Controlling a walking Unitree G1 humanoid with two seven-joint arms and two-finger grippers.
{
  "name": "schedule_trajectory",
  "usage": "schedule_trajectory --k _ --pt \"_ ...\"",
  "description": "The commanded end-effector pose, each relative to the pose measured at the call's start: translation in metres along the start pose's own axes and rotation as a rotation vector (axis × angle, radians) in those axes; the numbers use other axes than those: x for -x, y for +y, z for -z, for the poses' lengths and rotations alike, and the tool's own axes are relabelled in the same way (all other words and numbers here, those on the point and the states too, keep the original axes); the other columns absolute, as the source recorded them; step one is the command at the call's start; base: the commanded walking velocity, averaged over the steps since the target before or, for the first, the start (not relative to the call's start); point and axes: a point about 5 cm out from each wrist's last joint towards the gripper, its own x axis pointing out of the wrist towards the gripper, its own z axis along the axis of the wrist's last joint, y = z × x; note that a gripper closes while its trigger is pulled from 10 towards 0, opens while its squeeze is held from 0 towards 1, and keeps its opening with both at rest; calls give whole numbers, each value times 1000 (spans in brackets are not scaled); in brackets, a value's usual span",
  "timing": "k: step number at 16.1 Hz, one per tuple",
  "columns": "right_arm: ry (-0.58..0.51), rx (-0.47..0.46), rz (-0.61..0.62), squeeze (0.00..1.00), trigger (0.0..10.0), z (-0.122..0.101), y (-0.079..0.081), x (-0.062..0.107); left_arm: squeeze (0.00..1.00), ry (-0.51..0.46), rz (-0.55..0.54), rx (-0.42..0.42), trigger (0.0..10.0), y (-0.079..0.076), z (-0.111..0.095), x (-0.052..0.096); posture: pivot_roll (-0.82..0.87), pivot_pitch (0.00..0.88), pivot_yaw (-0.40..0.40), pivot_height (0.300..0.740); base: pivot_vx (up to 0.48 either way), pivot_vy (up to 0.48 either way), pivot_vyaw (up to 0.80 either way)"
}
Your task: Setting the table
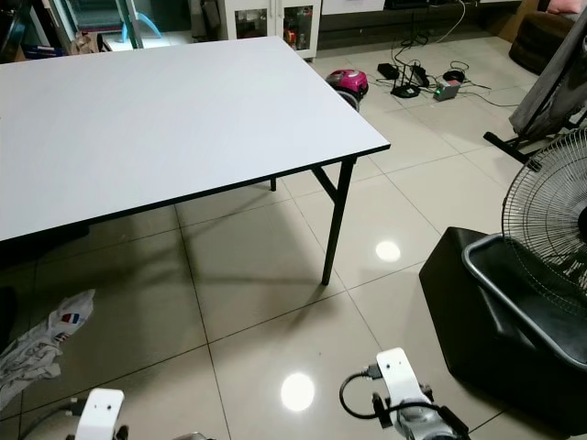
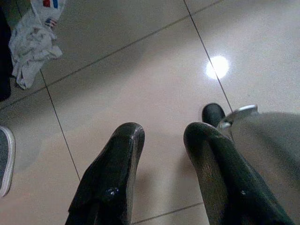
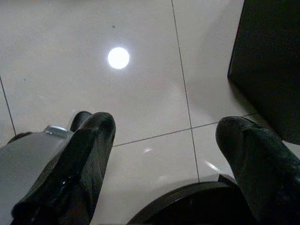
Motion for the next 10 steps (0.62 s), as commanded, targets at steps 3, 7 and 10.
schedule_trajectory --k 3,7,10 --pt "6 -14 6 0 10000 3 -2 1 0 17 5 -9 10000 -3 7 2 -105 46 -20 740 0 0 0" --pt "5 -27 11 0 10000 3 -2 1 0 -12 18 -33 10000 -4 -1 0 -113 50 -9 740 0 0 0" --pt "12 -44 9 0 10000 4 -2 1 0 -22 21 -38 10000 -4 -3 0 -113 52 -6 740 0 0 0"
